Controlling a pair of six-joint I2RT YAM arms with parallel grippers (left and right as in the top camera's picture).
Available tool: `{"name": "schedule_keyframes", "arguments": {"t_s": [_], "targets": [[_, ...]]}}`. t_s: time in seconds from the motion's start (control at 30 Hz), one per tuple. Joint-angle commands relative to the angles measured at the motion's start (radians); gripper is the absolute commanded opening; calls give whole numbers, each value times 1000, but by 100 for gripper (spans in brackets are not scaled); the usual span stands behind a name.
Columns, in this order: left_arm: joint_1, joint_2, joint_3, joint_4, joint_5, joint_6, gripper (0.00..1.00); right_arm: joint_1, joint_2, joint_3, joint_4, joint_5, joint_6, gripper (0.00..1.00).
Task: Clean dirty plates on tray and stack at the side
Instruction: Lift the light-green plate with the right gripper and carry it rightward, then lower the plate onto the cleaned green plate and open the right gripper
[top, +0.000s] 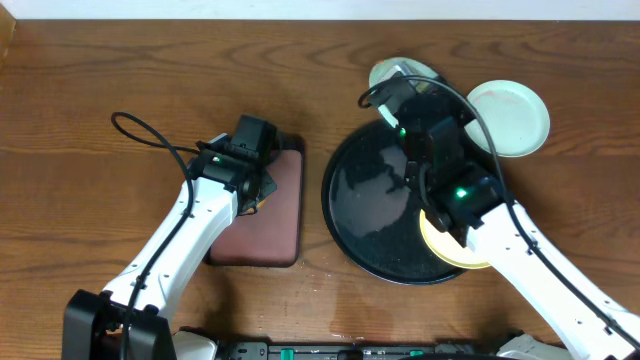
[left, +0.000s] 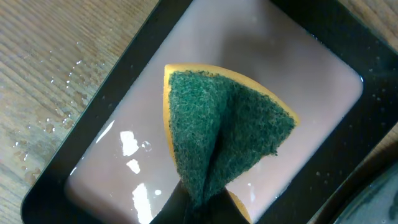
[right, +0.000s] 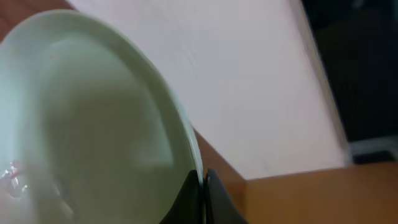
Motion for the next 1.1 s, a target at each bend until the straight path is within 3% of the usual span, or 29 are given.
{"name": "schedule_keyframes", "arguments": {"t_s": [0.0, 0.07, 0.23, 0.47, 0.67, 1.07], "targets": [[4, 7, -4, -3, -5, 17, 8, -49, -6, 7, -110, -266, 87, 1], [4, 7, -4, -2, -5, 17, 7, -99, 3, 7, -182, -362, 174, 1], [4, 7, -4, -2, -5, 17, 8, -296, 2, 7, -144, -416, 594, 1], [4, 7, -4, -6, -5, 17, 8, -768, 43, 7, -108, -913, 1038, 1], [4, 7, -4, -6, -5, 17, 8, -1000, 195, 7, -134, -964, 1135, 1], [4, 7, -4, -3, -5, 17, 8, -1009, 423, 7, 27, -963, 1177, 1]]}}
